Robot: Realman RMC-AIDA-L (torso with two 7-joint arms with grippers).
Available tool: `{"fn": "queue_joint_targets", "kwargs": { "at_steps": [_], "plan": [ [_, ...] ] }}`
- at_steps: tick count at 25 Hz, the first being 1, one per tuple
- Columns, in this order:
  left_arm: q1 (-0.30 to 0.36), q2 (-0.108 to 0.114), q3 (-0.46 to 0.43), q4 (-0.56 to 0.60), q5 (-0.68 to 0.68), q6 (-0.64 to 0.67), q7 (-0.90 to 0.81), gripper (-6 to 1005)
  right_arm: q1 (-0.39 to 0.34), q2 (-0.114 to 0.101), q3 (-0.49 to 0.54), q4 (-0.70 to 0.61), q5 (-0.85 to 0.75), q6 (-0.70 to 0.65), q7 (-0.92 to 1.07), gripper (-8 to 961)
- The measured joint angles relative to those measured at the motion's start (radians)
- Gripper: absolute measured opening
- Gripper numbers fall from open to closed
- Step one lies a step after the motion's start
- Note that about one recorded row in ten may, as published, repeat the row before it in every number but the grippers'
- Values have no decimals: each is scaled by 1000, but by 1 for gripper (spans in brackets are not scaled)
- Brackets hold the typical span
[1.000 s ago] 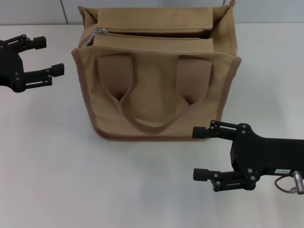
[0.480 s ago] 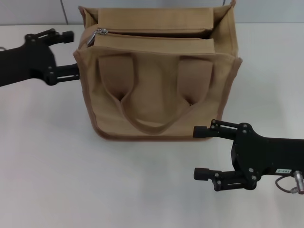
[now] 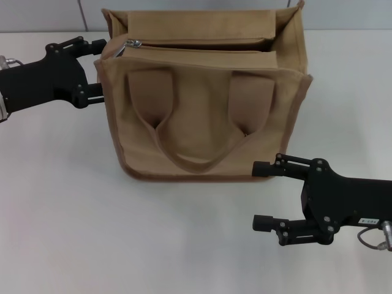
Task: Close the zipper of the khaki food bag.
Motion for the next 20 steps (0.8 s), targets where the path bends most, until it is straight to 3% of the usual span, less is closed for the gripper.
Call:
{"fn": "queue_joint_targets", "kwargs": {
  "at_steps": [7, 18, 20],
  "plan": [
    [0, 6, -2, -4, -1, 5, 40, 737, -1, -1, 1, 0, 0, -2, 0, 834],
    [9, 7, -19, -6, -26, -2, 43, 500, -2, 1, 1, 0, 2, -13, 0, 834],
    [9, 7, -19, -6, -26, -2, 42, 419, -2, 1, 1, 0, 2, -13, 0, 834]
  ]
}}
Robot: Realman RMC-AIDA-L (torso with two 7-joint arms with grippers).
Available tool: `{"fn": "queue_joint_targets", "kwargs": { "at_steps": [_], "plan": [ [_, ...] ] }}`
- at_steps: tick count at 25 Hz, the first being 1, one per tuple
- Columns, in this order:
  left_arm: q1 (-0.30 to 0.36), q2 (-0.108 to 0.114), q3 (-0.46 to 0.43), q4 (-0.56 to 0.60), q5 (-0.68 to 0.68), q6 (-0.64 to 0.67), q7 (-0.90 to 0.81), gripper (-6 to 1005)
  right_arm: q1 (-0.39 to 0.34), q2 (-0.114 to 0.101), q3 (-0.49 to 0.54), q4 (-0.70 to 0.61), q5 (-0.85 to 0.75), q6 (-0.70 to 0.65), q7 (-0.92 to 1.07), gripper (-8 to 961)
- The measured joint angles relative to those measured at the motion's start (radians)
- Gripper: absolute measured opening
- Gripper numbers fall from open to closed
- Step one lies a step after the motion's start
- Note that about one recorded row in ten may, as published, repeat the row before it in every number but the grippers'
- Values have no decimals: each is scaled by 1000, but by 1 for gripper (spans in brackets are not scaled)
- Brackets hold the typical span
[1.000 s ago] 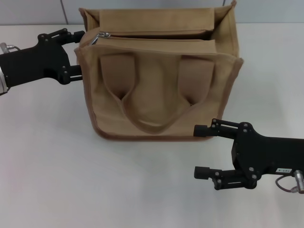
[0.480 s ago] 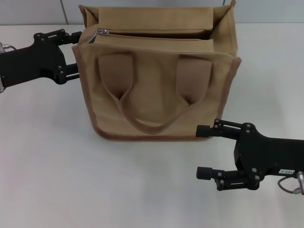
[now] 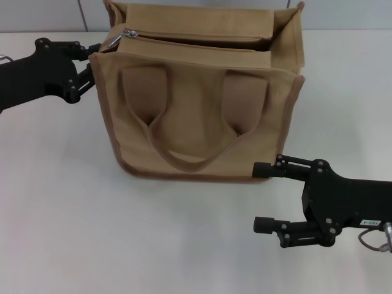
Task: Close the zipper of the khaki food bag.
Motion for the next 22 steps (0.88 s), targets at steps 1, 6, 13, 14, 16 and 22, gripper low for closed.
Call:
{"fn": "queue_joint_targets", "kwargs": {
  "at_steps": [1, 6, 13, 14, 16, 22],
  "plan": [
    [0, 0, 0, 0, 0, 0, 0, 378, 0, 0, 0, 0, 0, 0, 0, 834],
    [1, 0, 0, 0, -1, 6, -1, 202, 0, 0, 0, 0, 0, 0, 0, 834],
    [29, 7, -2, 8, -65, 43, -2, 115, 0, 0, 0, 0, 0, 0, 1, 835],
    [29, 7, -2, 8, -65, 43, -2, 108, 0, 0, 0, 0, 0, 0, 1, 835],
    [42, 16, -2, 8, -103, 78, -2, 97, 0, 0, 0, 0, 0, 0, 1, 835],
    [59, 17, -1, 8, -175, 193, -13, 90, -1, 0, 0, 0, 2, 0, 2, 835]
  ]
}}
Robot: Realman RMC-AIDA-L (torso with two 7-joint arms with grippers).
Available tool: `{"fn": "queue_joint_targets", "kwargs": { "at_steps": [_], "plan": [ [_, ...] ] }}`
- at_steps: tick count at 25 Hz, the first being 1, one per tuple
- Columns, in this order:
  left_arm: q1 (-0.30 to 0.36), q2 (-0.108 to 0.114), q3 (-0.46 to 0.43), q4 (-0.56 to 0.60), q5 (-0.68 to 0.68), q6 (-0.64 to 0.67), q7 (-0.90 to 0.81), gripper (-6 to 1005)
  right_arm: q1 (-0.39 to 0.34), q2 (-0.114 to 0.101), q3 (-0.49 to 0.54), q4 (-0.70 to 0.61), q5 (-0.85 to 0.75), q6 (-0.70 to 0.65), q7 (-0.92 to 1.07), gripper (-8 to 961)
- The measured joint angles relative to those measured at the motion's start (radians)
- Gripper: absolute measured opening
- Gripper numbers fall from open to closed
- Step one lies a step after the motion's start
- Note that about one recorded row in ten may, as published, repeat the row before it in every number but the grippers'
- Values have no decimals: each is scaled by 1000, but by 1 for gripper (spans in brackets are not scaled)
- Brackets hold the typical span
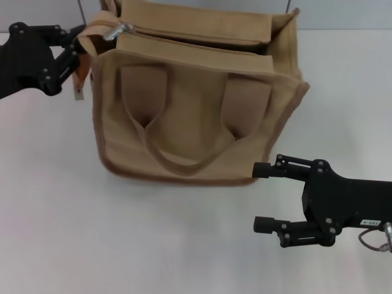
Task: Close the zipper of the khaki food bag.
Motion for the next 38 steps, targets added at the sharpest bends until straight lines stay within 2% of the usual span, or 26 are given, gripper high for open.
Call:
{"fn": "queue_joint_targets", "kwargs": {
  "at_steps": [2, 3, 8, 16, 21, 22, 23, 24, 26, 27, 28, 29, 32, 35, 38],
  "plan": [
    [-3, -5, 2, 1, 0, 8, -5, 89, 0, 0, 1, 0, 6, -3, 0, 835],
    [-9, -15, 5, 3, -1, 18, -16, 89, 0, -1, 1, 0, 8, -6, 0, 835],
    [-13, -29, 8, 7, -1, 21, -27, 87, 0, -2, 1, 0, 10, -17, 0, 835],
    [-7, -34, 1, 3, -1, 42, -28, 87, 0, -3, 22, 0, 20, -70, 7, 835],
    [-13, -36, 3, -5, -11, 43, -29, 87, 33, -16, 178, -11, 48, -227, 182, 834],
    [-13, -36, 3, -5, -11, 43, -29, 87, 33, -16, 178, -11, 48, -227, 182, 834],
    [-14, -36, 4, -6, -16, 44, -29, 87, 58, -36, 214, -13, 99, -243, 325, 834],
    [-14, -36, 6, -8, -19, 45, -29, 87, 58, -36, 214, -13, 99, -243, 325, 833],
    [-15, -37, 7, -8, -24, 48, -30, 87, 89, -62, 217, -16, 149, -231, 479, 833],
    [-17, -38, 8, -9, -24, 51, -30, 87, 109, -78, 214, -19, 168, -220, 550, 833],
    [-20, -38, 8, -12, -25, 56, -30, 87, 149, -105, 209, -30, 181, -196, 656, 833],
    [-20, -38, 8, -12, -25, 56, -30, 87, 149, -105, 209, -30, 181, -196, 656, 832],
    [-33, -38, 10, -27, -26, 60, -30, 87, 202, -125, 201, -67, 180, -164, 771, 832],
    [-49, -37, 14, -48, -27, 64, -20, 87, 280, -131, 100, -163, 176, -89, 927, 831],
    [-52, -37, 14, -48, -27, 69, -20, 87, 309, -134, 59, -182, 173, -49, 977, 831]
  ]
}}
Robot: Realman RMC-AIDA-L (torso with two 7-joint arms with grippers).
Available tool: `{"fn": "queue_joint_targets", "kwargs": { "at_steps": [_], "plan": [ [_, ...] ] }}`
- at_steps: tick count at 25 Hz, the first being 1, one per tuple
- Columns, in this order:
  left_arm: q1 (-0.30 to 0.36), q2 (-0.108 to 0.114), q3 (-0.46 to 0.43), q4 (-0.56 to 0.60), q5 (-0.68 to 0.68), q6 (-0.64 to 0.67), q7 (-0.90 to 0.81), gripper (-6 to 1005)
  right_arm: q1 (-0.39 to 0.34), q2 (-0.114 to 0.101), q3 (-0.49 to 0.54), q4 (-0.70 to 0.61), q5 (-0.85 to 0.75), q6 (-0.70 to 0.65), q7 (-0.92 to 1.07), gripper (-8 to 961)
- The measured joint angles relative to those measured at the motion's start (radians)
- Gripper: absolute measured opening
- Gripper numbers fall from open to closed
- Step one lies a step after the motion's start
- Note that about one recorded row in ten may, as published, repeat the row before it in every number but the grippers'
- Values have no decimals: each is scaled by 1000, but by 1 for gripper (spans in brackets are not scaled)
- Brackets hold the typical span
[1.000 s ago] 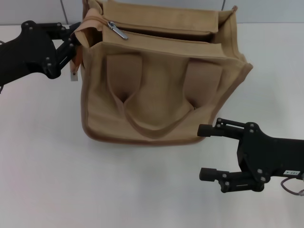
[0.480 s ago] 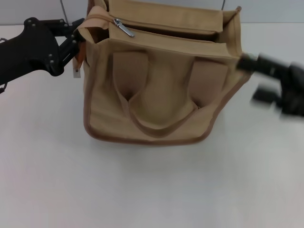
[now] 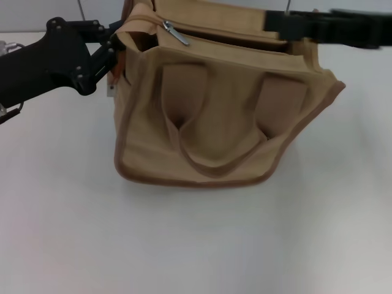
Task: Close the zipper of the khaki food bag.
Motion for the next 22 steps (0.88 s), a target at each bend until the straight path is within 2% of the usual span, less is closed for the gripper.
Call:
{"fn": "queue_joint_targets", "kwargs": {
  "at_steps": [3, 8, 11, 22],
  "plan": [
    [-4, -2, 1, -4, -9, 15, 0, 87, 80, -6, -79, -11, -1, 99, 143, 830],
    [-5, -1, -1, -23, -14, 17, 1, 86, 130, -7, -140, -11, -2, 163, 223, 783],
    [-5, -1, -2, -25, -14, 17, 3, 86, 139, -7, -159, -11, -2, 188, 258, 568],
    [-11, -2, 1, -30, -14, 15, 6, 86, 172, -5, -200, -4, -76, 267, 348, 439]
  ]
}}
